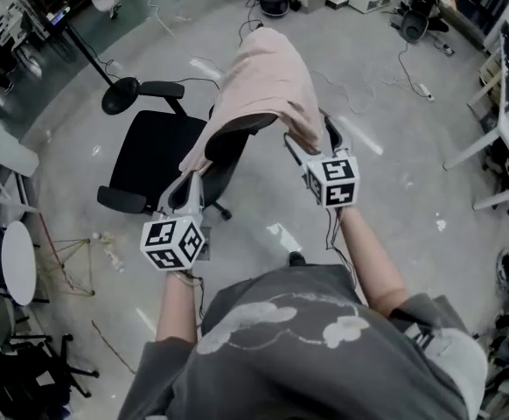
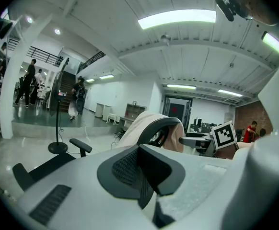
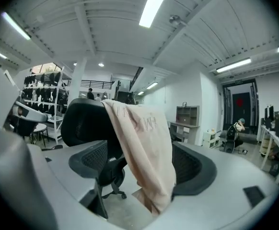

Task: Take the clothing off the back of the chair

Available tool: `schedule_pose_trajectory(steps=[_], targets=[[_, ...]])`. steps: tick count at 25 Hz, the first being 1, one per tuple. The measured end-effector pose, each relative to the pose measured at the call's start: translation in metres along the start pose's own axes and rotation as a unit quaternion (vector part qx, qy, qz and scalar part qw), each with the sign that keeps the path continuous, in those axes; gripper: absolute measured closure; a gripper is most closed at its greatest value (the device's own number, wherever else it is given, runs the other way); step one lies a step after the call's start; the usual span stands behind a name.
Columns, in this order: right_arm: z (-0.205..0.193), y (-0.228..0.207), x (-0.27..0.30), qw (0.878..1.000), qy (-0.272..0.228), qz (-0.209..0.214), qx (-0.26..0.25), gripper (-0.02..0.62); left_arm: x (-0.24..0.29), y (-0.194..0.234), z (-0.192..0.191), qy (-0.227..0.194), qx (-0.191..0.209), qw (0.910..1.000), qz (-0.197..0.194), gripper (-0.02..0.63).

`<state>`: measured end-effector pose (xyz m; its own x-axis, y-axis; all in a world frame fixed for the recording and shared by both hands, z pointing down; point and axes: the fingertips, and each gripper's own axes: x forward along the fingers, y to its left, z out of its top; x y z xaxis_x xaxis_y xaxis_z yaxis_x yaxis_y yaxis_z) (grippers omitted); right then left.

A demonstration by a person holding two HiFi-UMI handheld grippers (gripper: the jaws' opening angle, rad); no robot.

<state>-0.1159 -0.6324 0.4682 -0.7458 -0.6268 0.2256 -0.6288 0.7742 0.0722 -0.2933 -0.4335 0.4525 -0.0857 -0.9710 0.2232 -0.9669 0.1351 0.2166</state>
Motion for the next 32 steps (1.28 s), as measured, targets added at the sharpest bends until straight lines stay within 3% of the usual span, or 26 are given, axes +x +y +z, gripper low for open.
schedule_pose_trajectory(steps=[7,13,14,16,20,22,32], targets=[[0.007,-0.008,0.049,0.999,0.007,0.045,-0.019,0.201,0.001,0.008,-0.003,-0.003,-0.012,0.9977,0.066,0.606],[0.009,-0.009,0.067,0.996,0.008,0.087,-0.020,0.203,0.004,0.003,-0.003,-0.005,-0.013,0.9957,0.091,0.606],[0.009,-0.007,0.070,0.995,0.009,0.095,-0.019,0.223,0.004,0.003,-0.002,-0.006,-0.011,0.9954,0.095,0.606],[0.013,-0.002,0.071,0.994,0.009,0.109,-0.025,0.332,0.003,0.003,0.001,-0.007,-0.009,0.9949,0.101,0.606],[0.011,0.011,0.068,0.990,0.015,0.132,-0.048,0.439,0.003,0.002,0.003,-0.009,-0.007,0.9945,0.104,0.606],[0.012,0.008,0.064,0.991,0.011,0.123,-0.053,0.560,0.003,-0.001,0.002,-0.009,-0.008,0.9947,0.103,0.606],[0.024,-0.018,0.032,0.994,0.012,0.083,-0.071,0.581,0.005,-0.010,0.003,-0.007,0.000,0.9971,0.076,0.606]])
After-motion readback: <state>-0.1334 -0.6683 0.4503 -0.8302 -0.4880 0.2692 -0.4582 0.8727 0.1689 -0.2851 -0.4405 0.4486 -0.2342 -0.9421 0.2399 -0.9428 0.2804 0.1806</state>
